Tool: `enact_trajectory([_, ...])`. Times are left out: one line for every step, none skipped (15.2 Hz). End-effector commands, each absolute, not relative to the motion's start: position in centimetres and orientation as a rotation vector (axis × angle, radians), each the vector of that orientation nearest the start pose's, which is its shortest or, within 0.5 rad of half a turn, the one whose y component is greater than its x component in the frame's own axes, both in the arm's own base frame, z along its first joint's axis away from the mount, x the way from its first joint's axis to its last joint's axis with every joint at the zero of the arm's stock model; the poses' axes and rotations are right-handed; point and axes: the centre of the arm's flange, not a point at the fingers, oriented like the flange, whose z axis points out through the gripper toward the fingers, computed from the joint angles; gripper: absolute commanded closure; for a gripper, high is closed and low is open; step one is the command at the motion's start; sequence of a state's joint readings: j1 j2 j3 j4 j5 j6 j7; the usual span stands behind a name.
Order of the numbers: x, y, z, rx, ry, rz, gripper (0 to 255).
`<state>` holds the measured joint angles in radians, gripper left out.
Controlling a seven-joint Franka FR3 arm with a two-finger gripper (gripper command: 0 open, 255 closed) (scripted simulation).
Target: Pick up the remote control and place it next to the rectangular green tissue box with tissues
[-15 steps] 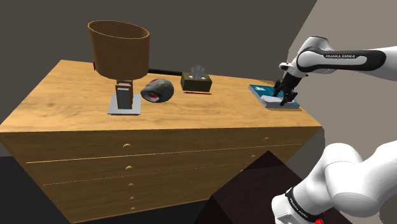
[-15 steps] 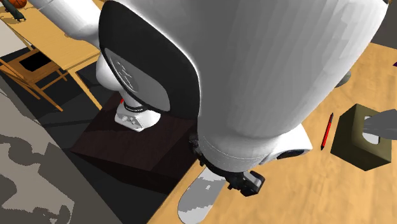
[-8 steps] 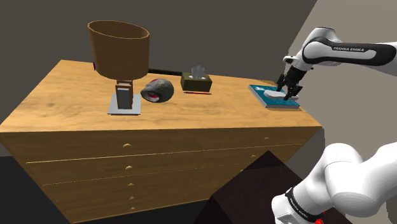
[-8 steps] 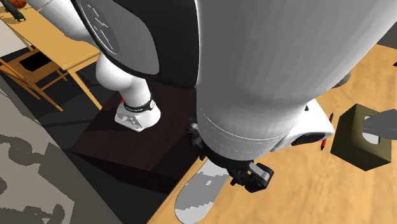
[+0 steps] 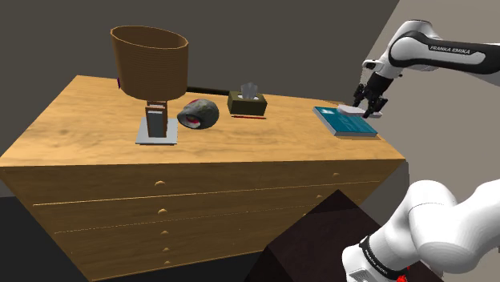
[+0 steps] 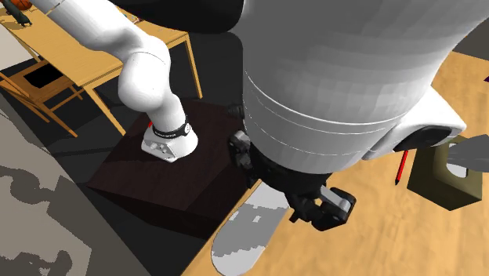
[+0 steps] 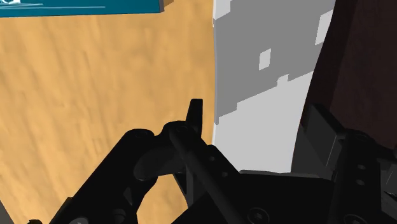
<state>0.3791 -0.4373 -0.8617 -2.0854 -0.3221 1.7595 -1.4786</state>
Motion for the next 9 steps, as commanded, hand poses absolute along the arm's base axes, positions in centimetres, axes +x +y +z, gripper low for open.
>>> enact_trajectory([38.1,-28.3,54.2,-2.648,-1.649,0.002,255])
enact_trajectory([38.1,-28.3,54.7,-2.648,-1.649,0.002,255])
enact_trajectory([38.1,-28.3,55.2,-2.648,-1.649,0.002,255])
enact_trajectory([38.1,-28.3,55.7,-2.648,-1.649,0.002,255])
enact_trajectory([39.3,-27.6,55.7,-2.648,-1.649,0.002,255])
enact_trajectory([40.4,-27.0,55.8,-2.648,-1.649,0.002,255])
enact_trajectory([41.6,-26.3,55.8,-2.648,-1.649,0.002,255])
enact_trajectory([42.7,-25.6,55.8,-2.648,-1.649,0.002,255])
enact_trajectory([43.9,-25.0,55.8,-2.648,-1.649,0.002,255])
